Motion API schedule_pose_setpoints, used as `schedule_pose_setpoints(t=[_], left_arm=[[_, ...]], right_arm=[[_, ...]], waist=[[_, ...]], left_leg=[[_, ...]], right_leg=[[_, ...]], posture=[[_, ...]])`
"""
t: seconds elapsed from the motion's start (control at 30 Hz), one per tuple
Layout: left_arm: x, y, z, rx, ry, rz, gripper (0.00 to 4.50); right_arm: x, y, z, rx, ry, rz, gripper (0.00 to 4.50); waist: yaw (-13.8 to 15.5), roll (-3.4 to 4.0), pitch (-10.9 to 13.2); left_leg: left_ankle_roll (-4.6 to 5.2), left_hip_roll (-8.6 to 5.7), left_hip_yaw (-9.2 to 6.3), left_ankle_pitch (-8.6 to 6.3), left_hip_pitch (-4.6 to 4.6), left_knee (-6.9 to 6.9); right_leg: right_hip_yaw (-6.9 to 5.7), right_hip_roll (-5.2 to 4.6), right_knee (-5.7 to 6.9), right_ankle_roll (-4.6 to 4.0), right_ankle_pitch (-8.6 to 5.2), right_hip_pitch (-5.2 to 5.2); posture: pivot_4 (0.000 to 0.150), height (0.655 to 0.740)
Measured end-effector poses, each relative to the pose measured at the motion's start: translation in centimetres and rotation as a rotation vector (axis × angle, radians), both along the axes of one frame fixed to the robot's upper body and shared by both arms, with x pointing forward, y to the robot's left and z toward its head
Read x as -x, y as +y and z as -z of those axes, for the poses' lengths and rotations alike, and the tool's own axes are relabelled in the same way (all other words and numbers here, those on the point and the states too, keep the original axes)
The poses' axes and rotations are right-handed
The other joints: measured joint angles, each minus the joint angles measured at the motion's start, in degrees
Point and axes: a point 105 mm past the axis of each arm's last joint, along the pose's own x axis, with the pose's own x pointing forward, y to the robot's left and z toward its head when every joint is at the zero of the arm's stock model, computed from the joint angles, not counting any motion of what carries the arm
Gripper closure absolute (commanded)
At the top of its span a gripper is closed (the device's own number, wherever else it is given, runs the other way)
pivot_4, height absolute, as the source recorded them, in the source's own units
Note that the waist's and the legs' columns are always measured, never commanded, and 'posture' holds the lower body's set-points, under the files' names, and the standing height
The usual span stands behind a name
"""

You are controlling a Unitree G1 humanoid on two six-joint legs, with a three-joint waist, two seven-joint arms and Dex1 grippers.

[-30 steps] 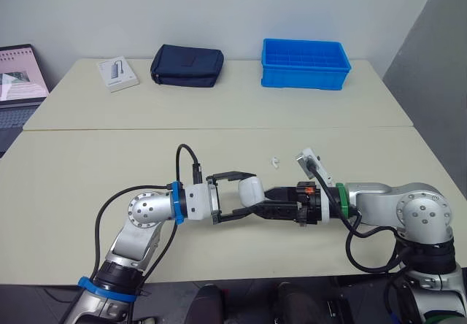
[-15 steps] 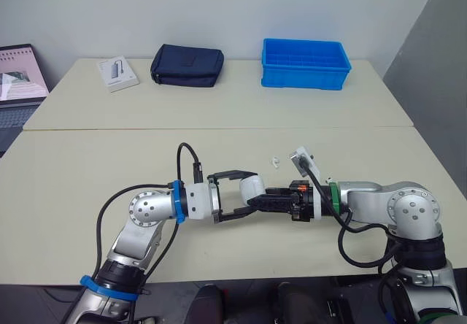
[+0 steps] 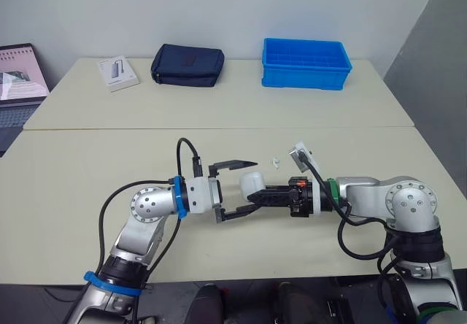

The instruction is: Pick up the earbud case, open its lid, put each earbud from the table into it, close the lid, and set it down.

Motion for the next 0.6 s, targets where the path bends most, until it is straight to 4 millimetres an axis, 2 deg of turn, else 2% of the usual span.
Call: schedule_pose_setpoints(t=[0.07,0.17,0.23,0.3,0.4,0.6], left_arm=[[-0.6,0.6,0.6,-0.045,0.071,-0.033,0.00],[-2.0,3.7,3.7,-0.171,0.350,-0.159,0.00],[-2.0,5.6,5.6,-0.227,0.529,-0.221,0.00],[-1.7,6.3,6.1,-0.240,0.646,-0.238,0.00],[-1.1,5.2,5.4,-0.248,0.709,-0.201,0.00],[-0.7,1.8,3.2,-0.323,0.647,-0.128,0.00]], right_arm=[[-0.2,-0.3,0.1,0.024,-0.004,0.005,3.72],[-1.1,-2.1,0.2,0.122,-0.039,0.036,3.72],[-1.4,-3.7,0.5,0.233,-0.083,0.046,3.72],[-1.5,-4.6,0.7,0.353,-0.165,0.017,3.72],[-1.4,-5.1,1.0,0.512,-0.331,-0.090,3.72],[-1.0,-4.8,2.5,0.663,-0.556,-0.319,3.72]], waist=[[-0.07,0.00,0.00],[-0.48,0.03,0.02],[-0.74,0.05,0.04],[-0.74,0.06,0.04],[-0.73,0.06,0.05],[-0.79,0.05,0.05]], left_leg=[[0.00,0.00,0.00,0.00,0.00,0.00],[0.00,0.00,0.00,0.00,0.01,-0.02],[0.00,0.01,-0.01,0.00,-0.05,-0.04],[0.00,0.00,-0.02,0.00,-0.42,-0.01],[0.00,0.00,-0.08,0.00,-0.75,0.02],[0.00,-0.02,-0.04,0.00,-0.79,0.02]], right_leg=[[0.01,0.00,0.01,0.00,0.00,-0.01],[0.00,0.01,0.04,0.00,0.00,-0.06],[-0.03,0.01,0.00,0.00,-0.02,-0.12],[-0.03,-0.01,0.02,0.01,-0.01,-0.53],[-0.10,0.00,-0.02,0.05,-0.02,-0.77],[-0.05,0.00,0.00,0.07,-0.03,-0.83]], posture=[[0.150,0.7218],[0.150,0.7218],[0.150,0.7218],[0.150,0.7218],[0.150,0.7218],[0.150,0.7218]])
